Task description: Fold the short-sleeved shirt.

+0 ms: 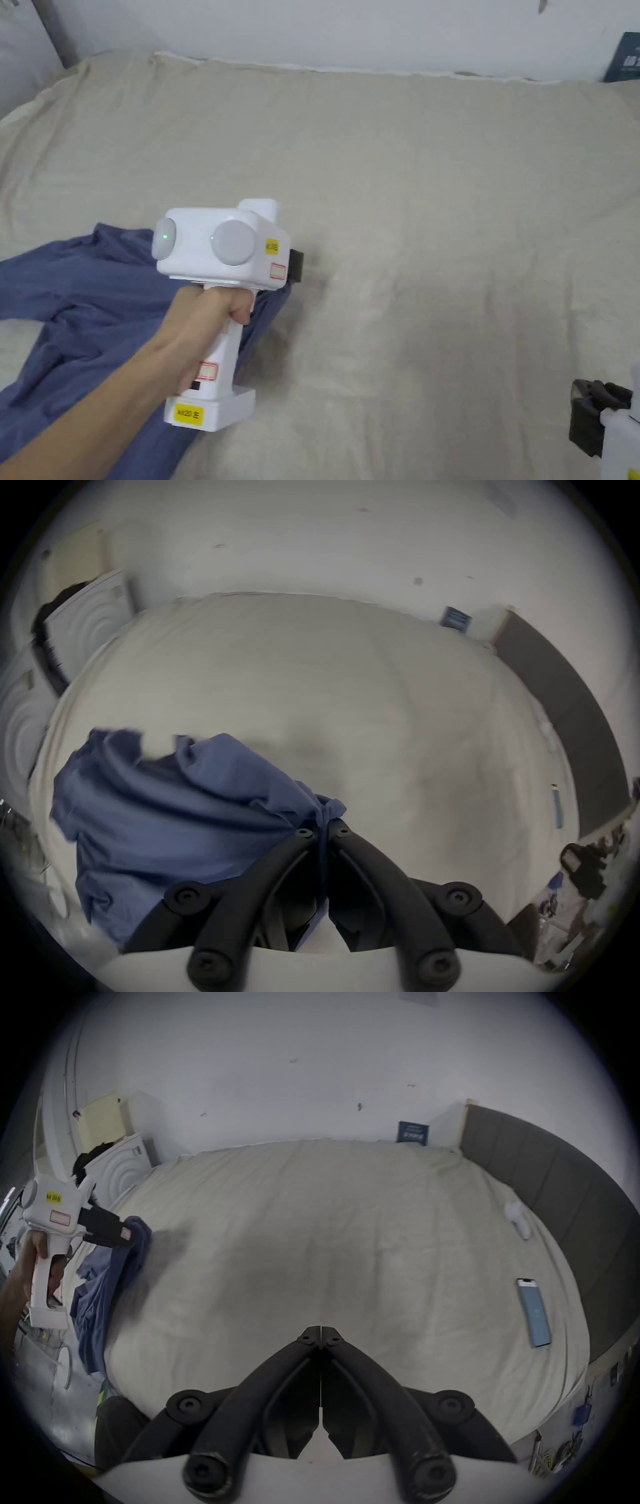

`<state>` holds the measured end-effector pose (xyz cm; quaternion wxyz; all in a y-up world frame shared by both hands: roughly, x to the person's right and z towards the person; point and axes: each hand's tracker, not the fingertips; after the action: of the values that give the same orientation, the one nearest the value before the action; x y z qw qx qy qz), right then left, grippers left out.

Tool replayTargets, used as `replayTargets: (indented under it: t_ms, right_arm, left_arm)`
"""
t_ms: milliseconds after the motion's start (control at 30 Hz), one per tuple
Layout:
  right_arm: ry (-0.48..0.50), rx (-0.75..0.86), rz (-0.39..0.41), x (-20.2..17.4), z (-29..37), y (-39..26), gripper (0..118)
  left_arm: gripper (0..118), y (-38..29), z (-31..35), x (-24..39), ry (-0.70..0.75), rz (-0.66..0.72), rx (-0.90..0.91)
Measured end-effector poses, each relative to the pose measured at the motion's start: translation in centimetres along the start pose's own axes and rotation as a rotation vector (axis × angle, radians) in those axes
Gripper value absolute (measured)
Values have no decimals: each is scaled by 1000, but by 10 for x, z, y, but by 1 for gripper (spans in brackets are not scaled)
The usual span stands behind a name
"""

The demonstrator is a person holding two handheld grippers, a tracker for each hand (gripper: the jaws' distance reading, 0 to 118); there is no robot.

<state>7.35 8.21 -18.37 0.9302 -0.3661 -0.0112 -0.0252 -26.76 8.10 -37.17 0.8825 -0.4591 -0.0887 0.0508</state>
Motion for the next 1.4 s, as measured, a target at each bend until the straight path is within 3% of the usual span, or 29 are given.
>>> replayTargets:
  t_ms: [333,400,600,633,667,700,733,833,967,1000,1033,1100,1133,1200,1267,1400]
  right_arm:
    - [-118,3,-215,78,17,-29,0]
    - [-159,-17,-217,87,14,-36,0]
    - [-170,-31,-245,105,16,-47,0]
    - [-165,-33,-253,106,17,-48,0]
    - [-158,-35,-258,106,19,-48,0]
    - [-146,-35,-256,105,20,-48,0]
    - [-140,-32,-241,102,21,-48,0]
    - [-132,-27,-197,93,22,-47,0]
    - [-88,-30,-202,76,26,-45,0]
    - [-74,-24,-201,71,27,-46,0]
    - [-62,-21,-195,65,29,-46,0]
    - [-35,-16,-176,53,30,-45,0]
    - [-17,-16,-175,47,29,-45,0]
    - [15,-27,-174,37,29,-44,0]
    - [24,-31,-148,24,30,-44,0]
    - [64,-39,-118,4,34,-47,0]
  left_arm:
    - [2,30,-88,279,-430,-116,-54]
    - [2,26,-105,325,-498,-110,-93]
    - [5,4,-160,385,-530,-75,-156]
    - [22,-1,-166,381,-526,-68,-151]
    - [75,-5,-166,373,-504,-85,-138]
    - [114,-7,-165,367,-462,-109,-127]
    - [117,-10,-165,360,-414,-134,-140]
    - [112,-11,-138,311,-353,-176,-111]
    - [111,-10,-89,244,-322,-181,-139]
    - [106,-12,-73,223,-319,-179,-131]
    - [92,-15,-54,197,-312,-182,-124]
    - [23,-28,-23,143,-269,-126,-105]
    - [0,-37,-14,115,-285,-85,-150]
    - [0,-56,2,66,-267,-41,-147]
    - [0,-74,22,20,-52,-93,-143]
    - [0,-104,55,-46,44,3,-107]
